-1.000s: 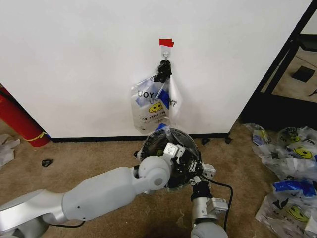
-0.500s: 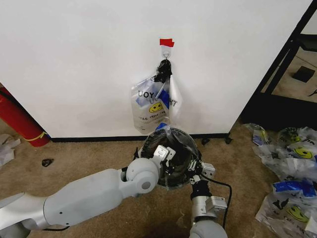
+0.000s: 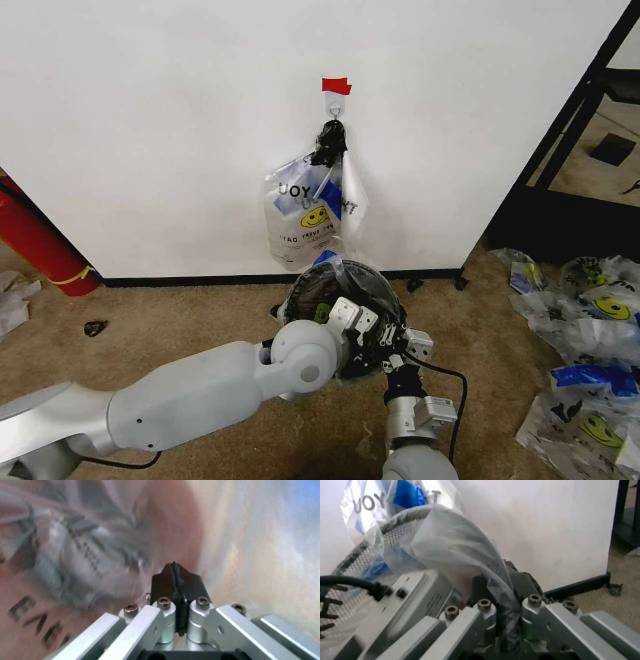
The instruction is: Pick up the garbage bag from the wall and place it over the trash bin.
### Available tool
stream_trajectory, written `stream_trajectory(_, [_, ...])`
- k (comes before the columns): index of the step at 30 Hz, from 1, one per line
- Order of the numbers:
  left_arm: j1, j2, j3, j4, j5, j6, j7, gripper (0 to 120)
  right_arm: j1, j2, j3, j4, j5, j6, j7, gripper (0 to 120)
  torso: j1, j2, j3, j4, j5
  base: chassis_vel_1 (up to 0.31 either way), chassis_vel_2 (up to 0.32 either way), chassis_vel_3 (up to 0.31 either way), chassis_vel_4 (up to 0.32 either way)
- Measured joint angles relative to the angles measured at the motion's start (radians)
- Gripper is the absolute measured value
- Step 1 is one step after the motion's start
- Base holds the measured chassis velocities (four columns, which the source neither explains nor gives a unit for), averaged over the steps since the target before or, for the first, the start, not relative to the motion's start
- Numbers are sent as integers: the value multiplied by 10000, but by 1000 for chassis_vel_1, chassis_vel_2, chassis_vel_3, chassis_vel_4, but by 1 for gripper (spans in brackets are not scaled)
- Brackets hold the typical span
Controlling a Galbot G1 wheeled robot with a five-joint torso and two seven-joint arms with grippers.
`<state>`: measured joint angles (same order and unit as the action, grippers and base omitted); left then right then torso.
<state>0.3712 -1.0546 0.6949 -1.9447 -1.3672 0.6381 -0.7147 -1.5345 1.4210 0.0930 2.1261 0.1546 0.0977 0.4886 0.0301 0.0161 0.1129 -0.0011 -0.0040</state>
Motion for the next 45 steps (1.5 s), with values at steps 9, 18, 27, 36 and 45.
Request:
stream_trajectory(9, [383, 625, -895, -554, 202, 192, -393, 0, 464, 78, 152, -243, 1321, -460, 298, 0, 0, 0, 0, 4, -1, 0, 0, 0, 0])
stream_trajectory(18, [1176, 1969, -2371, -2366, 530, 219, 21, 26, 1462, -38, 430, -404, 3976, -1956, 1026, 0, 0, 0, 0, -1, -1, 0, 0, 0, 0])
stream_trajectory(27, [5677, 2870, -6773, -4470, 3846, -1127, 2020, 61, 2143, -675, 795, -206, 7155, -3795, 1981, 0, 0, 2, 0, 12, -3, 0, 0, 0, 0])
stream_trajectory(36, [9987, 1913, -9138, -4687, 7966, -3776, 3103, 94, 2814, -824, 881, -564, 7890, -4286, 2198, 0, -1, 2, -1, 13, -3, 0, 0, 0, 0])
stream_trajectory(45, [11747, 321, -10358, -4374, 9017, -5163, 3226, 100, 2904, -1168, 712, -988, 7506, -4249, 1742, 0, -1, 2, -1, -1, 0, 0, 0, 0, 0])
